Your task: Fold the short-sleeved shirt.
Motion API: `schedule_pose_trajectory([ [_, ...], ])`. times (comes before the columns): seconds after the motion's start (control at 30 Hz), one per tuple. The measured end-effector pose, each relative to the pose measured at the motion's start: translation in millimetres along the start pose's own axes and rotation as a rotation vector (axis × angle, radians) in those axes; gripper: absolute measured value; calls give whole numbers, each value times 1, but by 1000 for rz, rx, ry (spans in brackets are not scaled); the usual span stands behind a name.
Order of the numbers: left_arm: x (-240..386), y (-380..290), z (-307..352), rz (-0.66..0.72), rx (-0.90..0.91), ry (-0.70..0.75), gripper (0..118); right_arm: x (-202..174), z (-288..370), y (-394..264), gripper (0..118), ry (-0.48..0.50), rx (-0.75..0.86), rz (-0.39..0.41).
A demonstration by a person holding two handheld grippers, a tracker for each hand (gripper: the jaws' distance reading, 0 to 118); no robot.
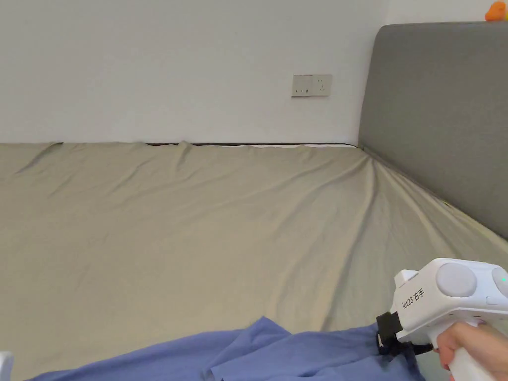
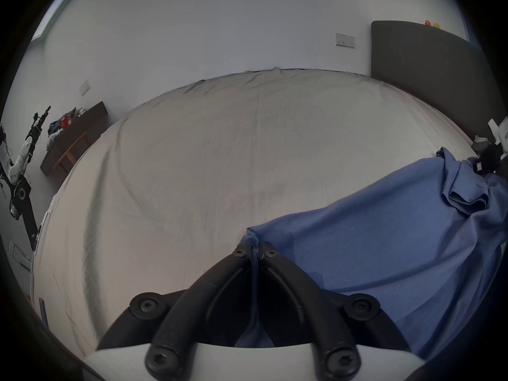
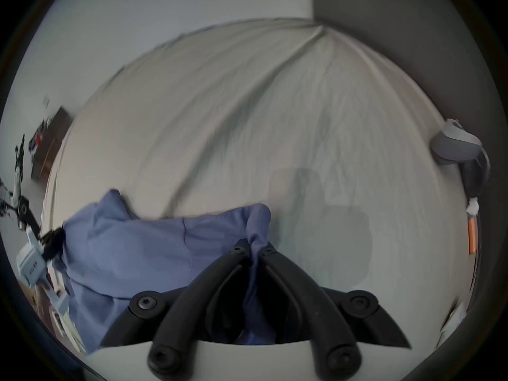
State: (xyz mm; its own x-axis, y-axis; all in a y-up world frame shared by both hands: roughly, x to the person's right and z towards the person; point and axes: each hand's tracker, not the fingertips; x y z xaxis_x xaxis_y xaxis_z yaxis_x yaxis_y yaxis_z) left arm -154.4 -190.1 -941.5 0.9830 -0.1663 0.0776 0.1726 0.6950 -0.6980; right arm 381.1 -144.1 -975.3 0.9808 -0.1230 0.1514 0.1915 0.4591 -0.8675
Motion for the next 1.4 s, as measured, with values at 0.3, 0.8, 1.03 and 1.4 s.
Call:
schedule_pose_trajectory([
  [0.3, -22, 5, 26, 130, 167, -46, 0, -25, 61, -27, 3, -12, 304, 123],
  [0.8, -84, 143, 324, 192, 782, 49, 0, -68, 368, -40, 3, -6, 1074, 172],
  [1.03, -89, 196, 401, 120, 958, 198, 0, -80, 436, -36, 3, -53, 1242, 173],
  [1.4, -100, 218, 344, 119, 876, 183, 0, -94, 404, 10, 3, -36, 1206, 146],
])
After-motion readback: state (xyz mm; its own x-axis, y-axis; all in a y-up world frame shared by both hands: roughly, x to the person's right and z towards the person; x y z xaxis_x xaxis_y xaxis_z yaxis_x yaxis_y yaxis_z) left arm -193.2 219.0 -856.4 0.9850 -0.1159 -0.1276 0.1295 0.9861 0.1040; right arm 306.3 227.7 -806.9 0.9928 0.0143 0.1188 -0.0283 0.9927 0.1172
